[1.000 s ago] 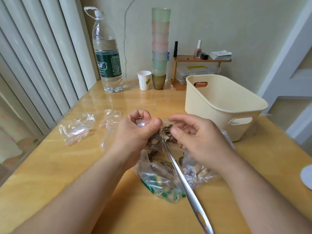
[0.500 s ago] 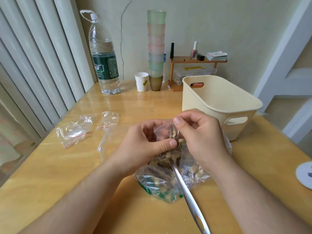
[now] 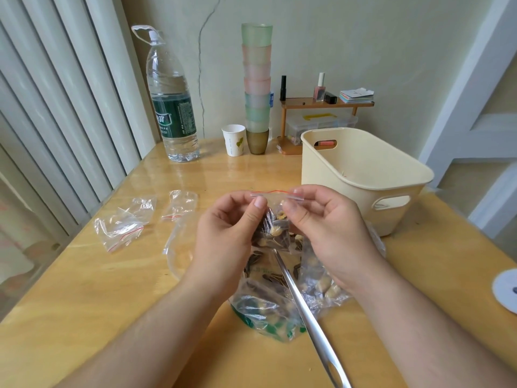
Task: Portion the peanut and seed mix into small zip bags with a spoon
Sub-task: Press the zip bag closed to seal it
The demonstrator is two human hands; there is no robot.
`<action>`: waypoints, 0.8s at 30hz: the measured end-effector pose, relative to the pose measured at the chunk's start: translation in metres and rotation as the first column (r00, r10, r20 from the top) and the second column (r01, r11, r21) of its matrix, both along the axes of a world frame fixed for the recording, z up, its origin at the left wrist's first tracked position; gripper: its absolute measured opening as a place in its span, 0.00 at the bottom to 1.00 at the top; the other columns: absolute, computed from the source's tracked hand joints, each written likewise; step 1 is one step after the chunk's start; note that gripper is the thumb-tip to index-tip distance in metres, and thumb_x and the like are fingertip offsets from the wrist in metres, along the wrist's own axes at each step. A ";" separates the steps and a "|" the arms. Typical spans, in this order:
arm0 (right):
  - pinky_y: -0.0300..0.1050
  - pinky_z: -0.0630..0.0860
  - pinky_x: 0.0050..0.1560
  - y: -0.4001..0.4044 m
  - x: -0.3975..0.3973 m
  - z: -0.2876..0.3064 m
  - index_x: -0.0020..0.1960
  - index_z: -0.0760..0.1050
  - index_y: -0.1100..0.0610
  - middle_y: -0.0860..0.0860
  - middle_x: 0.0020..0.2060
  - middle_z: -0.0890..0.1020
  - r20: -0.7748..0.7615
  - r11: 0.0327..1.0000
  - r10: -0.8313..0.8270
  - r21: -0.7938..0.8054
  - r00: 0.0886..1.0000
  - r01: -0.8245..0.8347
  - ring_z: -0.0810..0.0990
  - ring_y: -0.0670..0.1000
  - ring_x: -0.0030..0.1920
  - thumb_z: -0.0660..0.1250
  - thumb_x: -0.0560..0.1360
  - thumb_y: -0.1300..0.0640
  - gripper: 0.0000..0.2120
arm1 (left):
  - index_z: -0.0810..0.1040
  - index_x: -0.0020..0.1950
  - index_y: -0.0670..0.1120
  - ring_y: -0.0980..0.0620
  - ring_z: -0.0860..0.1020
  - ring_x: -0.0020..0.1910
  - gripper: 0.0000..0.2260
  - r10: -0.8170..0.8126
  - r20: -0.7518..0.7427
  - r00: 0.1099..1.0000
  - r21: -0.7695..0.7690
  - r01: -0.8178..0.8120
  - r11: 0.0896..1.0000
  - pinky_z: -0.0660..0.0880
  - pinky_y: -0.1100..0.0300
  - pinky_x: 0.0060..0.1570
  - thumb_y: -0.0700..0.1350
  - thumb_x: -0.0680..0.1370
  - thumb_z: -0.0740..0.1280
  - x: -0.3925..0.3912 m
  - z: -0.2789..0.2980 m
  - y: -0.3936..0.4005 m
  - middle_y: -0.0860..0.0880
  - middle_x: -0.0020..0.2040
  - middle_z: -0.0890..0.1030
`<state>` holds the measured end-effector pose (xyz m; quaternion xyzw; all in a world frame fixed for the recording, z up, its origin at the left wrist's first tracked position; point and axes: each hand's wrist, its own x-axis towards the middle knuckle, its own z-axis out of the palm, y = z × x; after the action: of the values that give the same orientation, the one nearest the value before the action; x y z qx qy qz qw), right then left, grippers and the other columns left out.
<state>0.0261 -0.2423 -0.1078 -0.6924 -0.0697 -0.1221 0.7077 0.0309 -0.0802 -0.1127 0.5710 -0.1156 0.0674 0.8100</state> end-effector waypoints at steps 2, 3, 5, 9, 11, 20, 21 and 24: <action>0.55 0.82 0.59 0.001 0.001 -0.001 0.53 0.83 0.51 0.52 0.47 0.89 0.004 1.000 -0.012 0.014 1.000 0.012 0.87 0.51 0.50 0.76 0.75 0.56 0.07 | 0.80 0.52 0.41 0.51 0.82 0.34 0.08 -0.018 -0.055 0.998 -0.092 0.013 0.996 0.81 0.56 0.34 0.45 0.77 0.71 -0.002 0.003 -0.002 0.46 0.39 0.84; 0.56 0.82 0.58 0.001 0.002 -0.002 0.51 0.84 0.51 0.52 0.46 0.89 0.009 1.000 -0.027 0.015 1.000 0.027 0.87 0.52 0.49 0.76 0.75 0.56 0.05 | 0.80 0.51 0.42 0.52 0.82 0.34 0.07 -0.032 -0.083 0.996 -0.119 0.022 0.993 0.80 0.56 0.33 0.45 0.77 0.71 -0.002 0.005 -0.002 0.47 0.39 0.84; 0.55 0.82 0.57 0.001 0.003 -0.001 0.49 0.85 0.52 0.51 0.43 0.88 0.024 0.998 -0.055 -0.004 0.998 0.056 0.86 0.49 0.46 0.76 0.72 0.50 0.08 | 0.80 0.48 0.45 0.53 0.82 0.38 0.05 -0.060 -0.136 0.989 -0.155 0.039 0.987 0.79 0.56 0.34 0.46 0.77 0.71 -0.002 0.007 -0.001 0.48 0.42 0.84; 0.60 0.82 0.56 0.001 0.001 0.000 0.46 0.86 0.50 0.50 0.39 0.86 0.023 0.999 -0.035 -0.009 0.999 0.035 0.83 0.49 0.43 0.74 0.71 0.44 0.10 | 0.78 0.45 0.50 0.55 0.81 0.38 0.06 -0.089 -0.195 0.977 -0.166 0.057 0.985 0.73 0.59 0.34 0.42 0.82 0.67 -0.002 0.010 0.002 0.48 0.42 0.84; 0.66 0.81 0.57 0.000 0.000 0.001 0.44 0.85 0.51 0.53 0.39 0.85 0.030 1.000 -0.015 0.006 0.999 0.015 0.82 0.53 0.44 0.74 0.74 0.44 0.10 | 0.77 0.45 0.51 0.53 0.81 0.40 0.08 -0.073 -0.161 0.984 -0.103 0.057 0.993 0.71 0.56 0.39 0.42 0.83 0.67 -0.004 0.010 0.002 0.48 0.40 0.83; 0.68 0.81 0.56 -0.001 -0.001 0.000 0.45 0.84 0.51 0.57 0.42 0.86 0.107 0.999 -0.031 0.015 0.994 0.030 0.85 0.63 0.49 0.72 0.75 0.49 0.07 | 0.77 0.43 0.51 0.47 0.81 0.39 0.08 -0.034 -0.077 0.996 -0.021 0.032 0.999 0.75 0.56 0.38 0.42 0.81 0.66 -0.008 0.012 0.000 0.39 0.39 0.78; 0.64 0.82 0.56 0.000 -0.002 0.000 0.47 0.84 0.51 0.58 0.44 0.87 0.098 1.000 0.008 0.013 0.995 -0.009 0.86 0.62 0.51 0.74 0.75 0.47 0.07 | 0.76 0.43 0.51 0.49 0.78 0.35 0.10 -0.020 -0.076 0.997 -0.025 0.018 1.000 0.72 0.57 0.34 0.41 0.84 0.65 -0.008 0.012 -0.001 0.40 0.38 0.76; 0.49 0.84 0.53 0.002 -0.005 -0.002 0.50 0.84 0.51 0.55 0.47 0.88 0.050 0.996 0.087 -0.036 0.995 -0.085 0.87 0.55 0.50 0.79 0.73 0.52 0.08 | 0.73 0.46 0.49 0.44 0.77 0.38 0.10 -0.045 -0.093 0.995 -0.085 0.037 0.996 0.71 0.53 0.36 0.40 0.86 0.60 -0.010 0.015 -0.002 0.38 0.42 0.80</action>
<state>0.0210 -0.2399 -0.1095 -0.6973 -0.1197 -0.1083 0.6984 0.0207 -0.0821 -0.0972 0.5368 -0.0857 0.0283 0.8389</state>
